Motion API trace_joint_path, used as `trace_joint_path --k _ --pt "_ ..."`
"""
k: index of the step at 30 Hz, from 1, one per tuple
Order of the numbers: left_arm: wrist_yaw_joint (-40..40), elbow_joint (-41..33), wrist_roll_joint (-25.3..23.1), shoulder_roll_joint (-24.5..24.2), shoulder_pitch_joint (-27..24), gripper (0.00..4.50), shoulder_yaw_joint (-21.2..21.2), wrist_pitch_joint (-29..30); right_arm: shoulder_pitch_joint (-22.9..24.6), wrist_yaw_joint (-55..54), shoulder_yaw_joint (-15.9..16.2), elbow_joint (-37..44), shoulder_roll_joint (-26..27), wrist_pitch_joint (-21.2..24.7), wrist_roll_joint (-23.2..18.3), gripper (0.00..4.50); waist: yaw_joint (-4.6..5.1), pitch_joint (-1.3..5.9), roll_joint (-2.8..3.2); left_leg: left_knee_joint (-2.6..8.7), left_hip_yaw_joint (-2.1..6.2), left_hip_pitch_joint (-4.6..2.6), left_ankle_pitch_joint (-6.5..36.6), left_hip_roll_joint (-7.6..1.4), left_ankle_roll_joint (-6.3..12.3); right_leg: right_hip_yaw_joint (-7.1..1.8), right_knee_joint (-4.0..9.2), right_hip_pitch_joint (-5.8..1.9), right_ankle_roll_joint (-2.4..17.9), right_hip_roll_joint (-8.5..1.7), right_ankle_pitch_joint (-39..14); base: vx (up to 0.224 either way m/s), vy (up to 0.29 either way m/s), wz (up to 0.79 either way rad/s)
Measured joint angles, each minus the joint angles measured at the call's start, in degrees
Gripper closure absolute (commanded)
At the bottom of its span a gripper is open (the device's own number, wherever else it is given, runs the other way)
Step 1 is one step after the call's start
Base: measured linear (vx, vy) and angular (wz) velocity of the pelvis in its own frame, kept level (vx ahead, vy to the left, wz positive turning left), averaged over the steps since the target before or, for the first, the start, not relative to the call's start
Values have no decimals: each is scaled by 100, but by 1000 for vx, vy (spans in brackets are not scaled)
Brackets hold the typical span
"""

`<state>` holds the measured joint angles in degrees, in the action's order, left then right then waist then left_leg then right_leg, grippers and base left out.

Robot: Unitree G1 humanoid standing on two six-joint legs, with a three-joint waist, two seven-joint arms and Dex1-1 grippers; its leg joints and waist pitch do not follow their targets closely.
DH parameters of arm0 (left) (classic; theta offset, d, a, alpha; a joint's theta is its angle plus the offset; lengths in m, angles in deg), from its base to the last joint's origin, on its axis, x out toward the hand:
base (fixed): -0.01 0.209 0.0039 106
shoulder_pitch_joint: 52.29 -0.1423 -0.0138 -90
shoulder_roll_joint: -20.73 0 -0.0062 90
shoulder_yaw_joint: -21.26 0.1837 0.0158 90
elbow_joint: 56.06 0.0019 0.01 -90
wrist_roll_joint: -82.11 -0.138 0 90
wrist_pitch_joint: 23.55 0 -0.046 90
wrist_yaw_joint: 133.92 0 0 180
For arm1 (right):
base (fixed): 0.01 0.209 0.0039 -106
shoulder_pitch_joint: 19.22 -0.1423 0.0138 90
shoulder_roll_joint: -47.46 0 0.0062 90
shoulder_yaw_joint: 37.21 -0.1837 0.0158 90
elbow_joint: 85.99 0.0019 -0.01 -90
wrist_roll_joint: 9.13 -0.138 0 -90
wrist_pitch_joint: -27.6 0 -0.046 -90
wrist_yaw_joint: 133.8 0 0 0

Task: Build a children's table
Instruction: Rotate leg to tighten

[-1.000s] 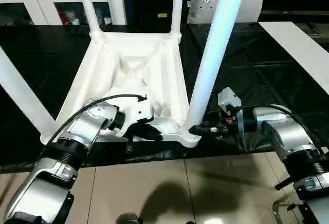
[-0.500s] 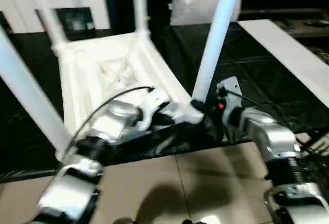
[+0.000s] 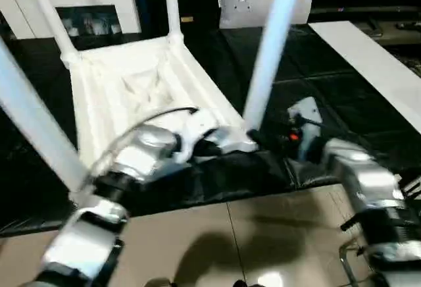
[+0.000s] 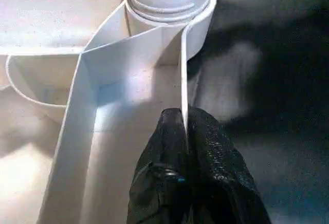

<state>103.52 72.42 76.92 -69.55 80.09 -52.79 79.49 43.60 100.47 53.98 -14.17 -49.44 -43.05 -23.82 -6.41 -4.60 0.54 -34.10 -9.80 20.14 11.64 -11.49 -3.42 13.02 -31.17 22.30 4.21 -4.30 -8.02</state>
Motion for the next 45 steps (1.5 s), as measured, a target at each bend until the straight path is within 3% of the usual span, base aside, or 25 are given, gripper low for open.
trace_joint_path --k 4,11,12,17,28,36,38,40,45 --pt "647 -5 -6 -450 -99 450 126 -626 18 1030 201 -2 -679 -170 -14 77 -86 0 -1 -5 -2 9 5 0 3 -2 0 6 -2 -3 -2 0 0 0" --pt "1723 -76 54 -850 -149 450 379 -1186 -191 1942 619 -495 -799 -851 151 77 -271 1 -1 -14 -8 -1 4 3 2 -17 -1 -2 -2 -6 -1 0 0 0" --pt "1839 -111 56 -871 -153 450 416 -1226 -259 2028 627 -551 -796 -893 151 105 -309 1 -2 -18 -9 0 4 4 2 -22 -4 -2 -2 -6 -1 0 0 0" --pt "2154 -225 54 -924 -166 450 582 -1431 -466 2473 857 -845 -574 -983 135 143 -383 5 -8 -21 -10 -4 5 7 4 -36 -13 -4 -2 -6 -1 0 0 0" --pt "2257 -221 46 -850 -164 450 650 -1540 -704 2750 1041 -1490 -233 -1235 168 244 -371 4 -9 -37 -16 -7 8 7 -3 -50 -30 -4 -2 -6 -1 0 0 0" --pt "2328 -254 202 -763 -183 450 619 -1295 -637 2884 980 -1306 -303 -809 56 253 -386 4 -8 -35 -16 -4 7 7 5 -53 -30 -2 -4 -6 -2 0 0 0" --pt "2168 -251 205 -639 -179 450 536 -977 -501 2651 855 -1055 -270 -530 52 253 -414 3 -7 -35 -17 -6 6 10 5 -60 -31 -2 -4 -6 -2 0 0 0" --pt "1894 -241 208 -523 -164 450 381 -464 -398 2090 697 -834 -168 -205 58 253 -364 1 -10 -36 -23 -19 7 10 -8 -69 -41 -6 -4 -5 -2 0 0 0" --pt "672 -61 179 -59 -17 450 47 535 -535 -119 237 -720 559 568 405 253 61 -3 -15 -29 -24 -22 -1 5 -53 -40 -2 -26 -10 -3 2 -12 -1 -2"
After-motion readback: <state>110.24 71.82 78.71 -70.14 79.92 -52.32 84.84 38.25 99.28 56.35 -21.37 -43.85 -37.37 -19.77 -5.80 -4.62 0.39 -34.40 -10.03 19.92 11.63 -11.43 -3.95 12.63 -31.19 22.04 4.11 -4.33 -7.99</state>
